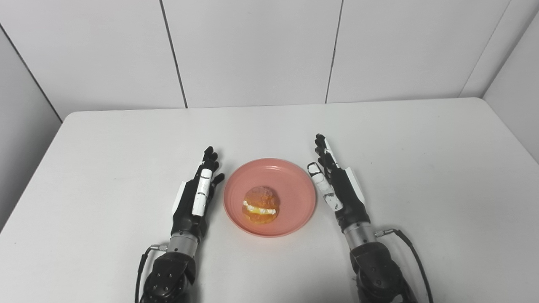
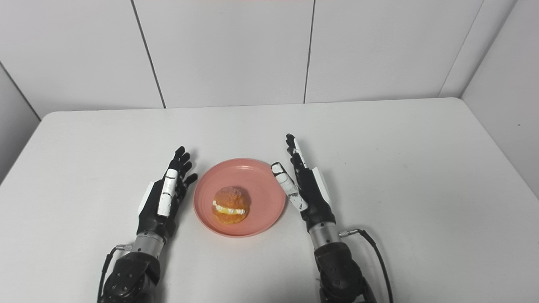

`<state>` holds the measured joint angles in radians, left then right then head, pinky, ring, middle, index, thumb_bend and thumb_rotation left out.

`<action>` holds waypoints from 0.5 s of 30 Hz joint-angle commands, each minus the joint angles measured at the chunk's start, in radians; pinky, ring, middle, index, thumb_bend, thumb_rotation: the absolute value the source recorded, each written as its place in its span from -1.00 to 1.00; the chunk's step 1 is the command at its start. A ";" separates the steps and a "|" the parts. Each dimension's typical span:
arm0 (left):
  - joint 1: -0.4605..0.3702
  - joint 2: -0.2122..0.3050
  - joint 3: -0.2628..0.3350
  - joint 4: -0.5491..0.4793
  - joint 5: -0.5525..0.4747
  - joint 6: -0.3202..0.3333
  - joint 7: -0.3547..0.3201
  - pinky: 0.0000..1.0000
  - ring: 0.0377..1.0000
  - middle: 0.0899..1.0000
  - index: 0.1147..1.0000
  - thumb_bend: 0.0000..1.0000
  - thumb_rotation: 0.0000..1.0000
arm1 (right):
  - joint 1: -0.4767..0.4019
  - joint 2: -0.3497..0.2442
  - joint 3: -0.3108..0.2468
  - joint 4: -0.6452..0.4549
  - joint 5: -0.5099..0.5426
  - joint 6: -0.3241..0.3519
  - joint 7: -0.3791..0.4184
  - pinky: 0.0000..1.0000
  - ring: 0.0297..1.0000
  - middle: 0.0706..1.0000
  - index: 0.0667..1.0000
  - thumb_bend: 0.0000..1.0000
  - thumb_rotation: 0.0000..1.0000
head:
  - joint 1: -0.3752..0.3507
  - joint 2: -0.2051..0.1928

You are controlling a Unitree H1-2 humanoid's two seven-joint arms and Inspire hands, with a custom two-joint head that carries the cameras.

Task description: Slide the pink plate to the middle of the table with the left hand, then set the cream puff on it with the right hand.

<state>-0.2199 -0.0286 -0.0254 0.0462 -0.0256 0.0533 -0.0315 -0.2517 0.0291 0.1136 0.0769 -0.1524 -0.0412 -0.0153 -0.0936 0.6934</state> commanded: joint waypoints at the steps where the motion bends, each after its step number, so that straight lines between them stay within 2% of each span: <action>1: -0.011 -0.013 0.012 -0.010 -0.003 -0.050 0.020 1.00 1.00 1.00 1.00 -0.02 1.00 | -0.014 0.018 -0.003 -0.041 0.017 0.015 0.004 1.00 1.00 1.00 1.00 0.20 0.96 | -0.001 0.001; 6: -0.014 -0.007 0.011 0.007 0.000 -0.078 0.014 1.00 1.00 1.00 1.00 0.02 1.00 | -0.008 0.035 -0.013 -0.042 0.080 0.040 0.018 1.00 1.00 1.00 1.00 0.22 0.89 | -0.003 0.002; 12: -0.013 -0.010 0.017 0.019 -0.021 -0.107 0.006 1.00 1.00 1.00 1.00 0.06 0.98 | -0.009 0.029 -0.007 -0.025 0.089 0.035 0.028 1.00 1.00 1.00 1.00 0.22 0.89 | -0.004 0.002; 15: -0.015 -0.016 0.020 0.026 -0.019 -0.133 0.015 1.00 1.00 1.00 0.95 0.11 0.91 | -0.010 0.034 -0.015 -0.016 0.099 0.032 0.024 1.00 1.00 1.00 1.00 0.23 0.87 | -0.004 0.002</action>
<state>-0.2189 -0.0404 -0.0076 0.0850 -0.0407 -0.0255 -0.0185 -0.2497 0.0533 0.1037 0.0728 -0.0636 -0.0002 0.0058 -0.0982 0.6949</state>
